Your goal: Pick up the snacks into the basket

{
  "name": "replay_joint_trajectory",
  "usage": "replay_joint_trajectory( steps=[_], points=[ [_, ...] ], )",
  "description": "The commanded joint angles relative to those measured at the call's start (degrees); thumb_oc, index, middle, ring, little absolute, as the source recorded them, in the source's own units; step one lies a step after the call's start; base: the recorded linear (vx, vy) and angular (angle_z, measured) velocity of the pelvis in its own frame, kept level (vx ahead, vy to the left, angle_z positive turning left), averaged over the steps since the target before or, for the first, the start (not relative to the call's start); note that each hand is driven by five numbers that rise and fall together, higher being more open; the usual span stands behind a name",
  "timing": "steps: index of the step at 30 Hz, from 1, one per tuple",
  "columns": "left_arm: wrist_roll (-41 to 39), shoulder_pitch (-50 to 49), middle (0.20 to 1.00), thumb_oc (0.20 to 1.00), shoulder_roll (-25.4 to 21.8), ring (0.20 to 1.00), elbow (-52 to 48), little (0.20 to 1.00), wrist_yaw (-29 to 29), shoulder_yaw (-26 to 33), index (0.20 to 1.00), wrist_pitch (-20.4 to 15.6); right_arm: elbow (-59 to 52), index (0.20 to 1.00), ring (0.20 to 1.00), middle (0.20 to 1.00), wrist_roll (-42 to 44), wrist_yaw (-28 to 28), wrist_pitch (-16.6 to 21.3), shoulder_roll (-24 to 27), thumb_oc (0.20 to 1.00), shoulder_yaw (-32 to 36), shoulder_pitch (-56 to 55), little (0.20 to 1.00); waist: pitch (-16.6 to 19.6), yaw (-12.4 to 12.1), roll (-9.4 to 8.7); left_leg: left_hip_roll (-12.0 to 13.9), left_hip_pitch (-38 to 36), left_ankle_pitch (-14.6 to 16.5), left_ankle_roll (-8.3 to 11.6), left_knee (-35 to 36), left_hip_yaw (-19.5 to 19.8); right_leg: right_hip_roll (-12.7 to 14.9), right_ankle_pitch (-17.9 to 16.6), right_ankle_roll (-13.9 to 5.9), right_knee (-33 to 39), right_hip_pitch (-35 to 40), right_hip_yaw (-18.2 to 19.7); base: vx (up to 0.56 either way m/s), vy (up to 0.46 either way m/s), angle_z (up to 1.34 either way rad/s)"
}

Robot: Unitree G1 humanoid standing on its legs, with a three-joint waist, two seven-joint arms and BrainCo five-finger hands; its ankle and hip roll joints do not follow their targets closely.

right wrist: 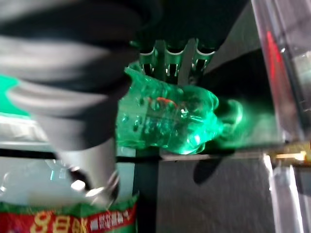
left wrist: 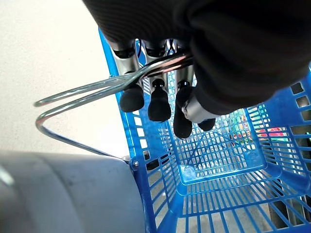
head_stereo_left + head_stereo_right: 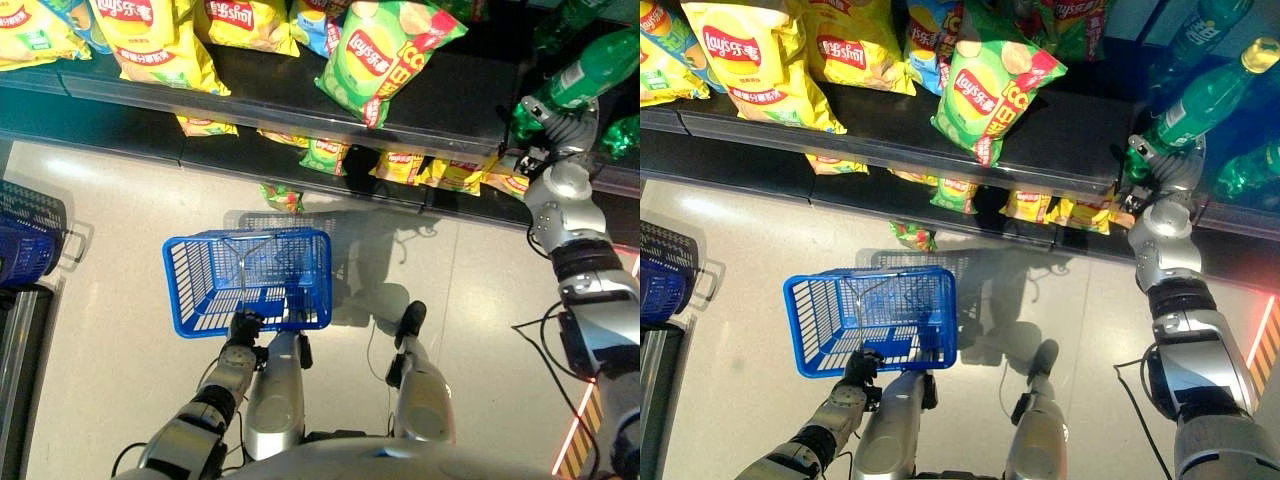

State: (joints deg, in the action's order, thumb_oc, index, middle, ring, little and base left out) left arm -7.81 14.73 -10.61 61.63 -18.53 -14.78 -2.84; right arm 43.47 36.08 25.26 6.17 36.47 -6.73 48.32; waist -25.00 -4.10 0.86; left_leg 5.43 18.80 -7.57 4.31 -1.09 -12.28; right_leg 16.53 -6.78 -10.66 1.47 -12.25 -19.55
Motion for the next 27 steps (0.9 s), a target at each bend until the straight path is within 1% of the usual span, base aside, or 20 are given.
replay_joint_trajectory(
  steps=[1,6,10,12,19,24,27],
  points=[
    [-0.6,-7.0,0.200,0.200,-0.2,0.200,3.2,0.200,0.0,-4.9,0.200,2.1,1.5,0.200,0.200,0.200,-0.3,-0.5,2.0,1.8,0.200,-2.4,8.4,0.200,-1.4,-1.9,-0.32,-2.2,0.1,3.1,-0.74,-0.3,0.8,1.1,-2.1,-0.80,-4.3,-3.5,1.0,0.00,0.000,0.00],
    [-0.6,-6.9,0.200,0.200,0.0,0.200,2.0,0.200,0.1,-5.6,0.200,1.9,2.1,0.200,0.200,0.200,-1.0,-1.0,1.7,-0.5,0.200,-3.5,8.6,0.200,-1.8,-2.3,0.24,-2.4,0.2,2.9,-0.84,0.1,1.0,1.3,-2.1,-0.82,-4.3,-3.7,0.9,0.00,0.000,0.00],
    [-0.5,-7.0,0.200,0.200,0.1,0.200,1.3,0.200,0.2,-5.8,0.200,1.8,1.6,0.200,0.200,0.200,-0.8,-1.6,1.9,-1.9,0.200,-3.5,7.3,0.200,-1.9,-2.4,0.32,-2.5,0.1,2.8,-0.87,0.3,1.1,1.3,-2.2,-0.84,-4.3,-3.8,0.8,0.00,0.000,0.00],
    [-0.2,-6.9,0.200,0.200,0.1,0.200,-0.2,0.200,0.3,-6.1,0.200,1.7,1.1,0.200,0.200,0.200,-0.8,-2.2,2.2,-3.3,0.200,-3.6,5.8,0.200,-2.1,-2.5,0.35,-2.4,0.2,2.7,-0.89,0.2,1.1,1.3,-2.2,-0.81,-4.2,-3.8,0.8,0.00,0.000,0.00],
    [-0.2,-7.0,0.200,0.200,0.0,0.200,-3.1,0.200,0.1,-5.9,0.200,1.3,-2.0,0.200,0.200,0.200,-1.8,-2.8,2.6,-5.7,0.200,-2.3,1.0,0.200,-2.4,-2.4,0.35,-2.3,0.2,2.7,-0.82,0.3,1.2,1.3,-2.3,-0.84,-4.1,-3.6,0.6,0.00,0.000,0.00],
    [2.8,-6.5,0.200,0.200,-1.3,0.200,-8.7,0.200,-1.3,-4.7,0.200,0.8,-13.4,0.200,0.200,0.200,-4.8,-4.6,4.1,-9.1,0.200,-0.4,-11.0,0.200,-2.8,-1.4,-0.27,-2.2,0.2,2.5,-0.86,0.5,1.2,1.3,-2.1,-0.83,-4.3,-3.5,0.5,0.00,0.000,0.00],
    [3.1,-6.8,0.200,0.200,-2.2,0.200,-11.0,0.200,-1.8,-2.5,0.200,0.4,-19.6,0.200,0.200,0.200,-7.2,-5.8,4.9,-10.7,0.200,1.2,-18.2,0.200,-2.9,-0.8,-0.68,-2.2,0.3,2.5,-0.94,0.5,1.3,1.2,-2.0,-0.80,-4.4,-3.7,0.6,0.00,-0.006,0.03]
  ],
)
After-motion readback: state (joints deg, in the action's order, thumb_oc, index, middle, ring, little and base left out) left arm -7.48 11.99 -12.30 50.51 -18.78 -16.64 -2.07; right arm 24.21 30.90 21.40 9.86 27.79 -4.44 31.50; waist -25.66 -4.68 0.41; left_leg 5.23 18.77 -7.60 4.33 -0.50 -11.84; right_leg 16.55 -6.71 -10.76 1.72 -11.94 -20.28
